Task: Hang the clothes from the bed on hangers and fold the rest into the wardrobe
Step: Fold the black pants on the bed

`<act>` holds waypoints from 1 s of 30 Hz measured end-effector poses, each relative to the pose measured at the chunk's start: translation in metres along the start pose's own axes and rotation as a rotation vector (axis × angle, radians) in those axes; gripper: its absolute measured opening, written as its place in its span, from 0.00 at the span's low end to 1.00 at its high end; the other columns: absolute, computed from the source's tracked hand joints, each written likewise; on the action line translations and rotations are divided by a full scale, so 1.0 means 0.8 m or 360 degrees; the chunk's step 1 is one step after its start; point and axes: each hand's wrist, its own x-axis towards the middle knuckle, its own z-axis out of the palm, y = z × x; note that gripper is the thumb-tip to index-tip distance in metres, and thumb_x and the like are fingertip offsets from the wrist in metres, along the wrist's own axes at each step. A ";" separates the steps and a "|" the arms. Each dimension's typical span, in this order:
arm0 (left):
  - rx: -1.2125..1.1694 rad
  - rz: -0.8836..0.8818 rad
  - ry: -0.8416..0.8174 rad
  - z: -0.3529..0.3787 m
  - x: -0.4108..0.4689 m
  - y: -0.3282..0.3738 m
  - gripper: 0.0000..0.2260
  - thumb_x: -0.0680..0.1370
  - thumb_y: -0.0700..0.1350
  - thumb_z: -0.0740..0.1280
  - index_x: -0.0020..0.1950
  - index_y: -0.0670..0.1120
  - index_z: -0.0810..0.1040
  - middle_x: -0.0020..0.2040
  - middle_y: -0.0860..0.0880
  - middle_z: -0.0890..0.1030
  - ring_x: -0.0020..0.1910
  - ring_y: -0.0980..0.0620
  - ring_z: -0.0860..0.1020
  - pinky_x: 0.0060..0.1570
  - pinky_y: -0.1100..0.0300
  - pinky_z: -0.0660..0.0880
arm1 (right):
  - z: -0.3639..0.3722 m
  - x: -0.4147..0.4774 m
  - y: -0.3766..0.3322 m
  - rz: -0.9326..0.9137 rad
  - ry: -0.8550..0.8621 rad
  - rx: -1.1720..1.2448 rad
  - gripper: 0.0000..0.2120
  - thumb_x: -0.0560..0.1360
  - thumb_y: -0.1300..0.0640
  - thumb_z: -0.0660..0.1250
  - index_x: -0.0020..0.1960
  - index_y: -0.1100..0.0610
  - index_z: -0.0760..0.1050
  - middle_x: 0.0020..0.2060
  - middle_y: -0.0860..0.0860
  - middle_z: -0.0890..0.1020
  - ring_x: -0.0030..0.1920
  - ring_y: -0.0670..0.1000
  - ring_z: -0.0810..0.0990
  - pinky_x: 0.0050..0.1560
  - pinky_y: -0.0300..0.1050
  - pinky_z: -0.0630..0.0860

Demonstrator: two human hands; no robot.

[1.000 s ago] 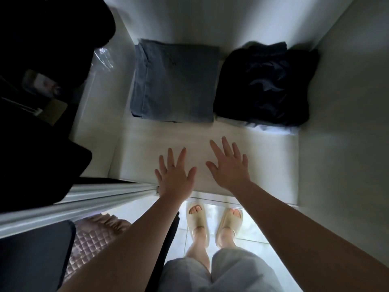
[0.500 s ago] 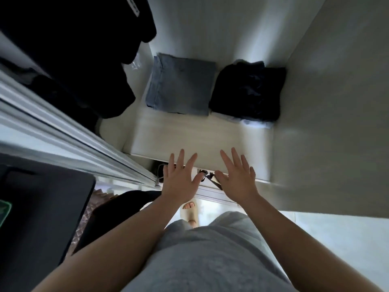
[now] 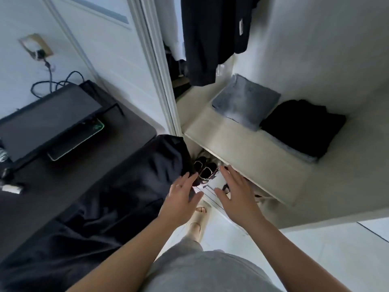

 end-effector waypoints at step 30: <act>-0.1372 -0.1346 0.1833 -0.156 -0.377 -0.250 0.18 0.75 0.50 0.74 0.61 0.45 0.76 0.53 0.50 0.82 0.53 0.51 0.81 0.49 0.57 0.79 | 0.215 -0.079 -0.307 -0.0483 -0.0578 0.0294 0.19 0.76 0.52 0.70 0.66 0.52 0.71 0.54 0.51 0.70 0.45 0.47 0.75 0.43 0.33 0.69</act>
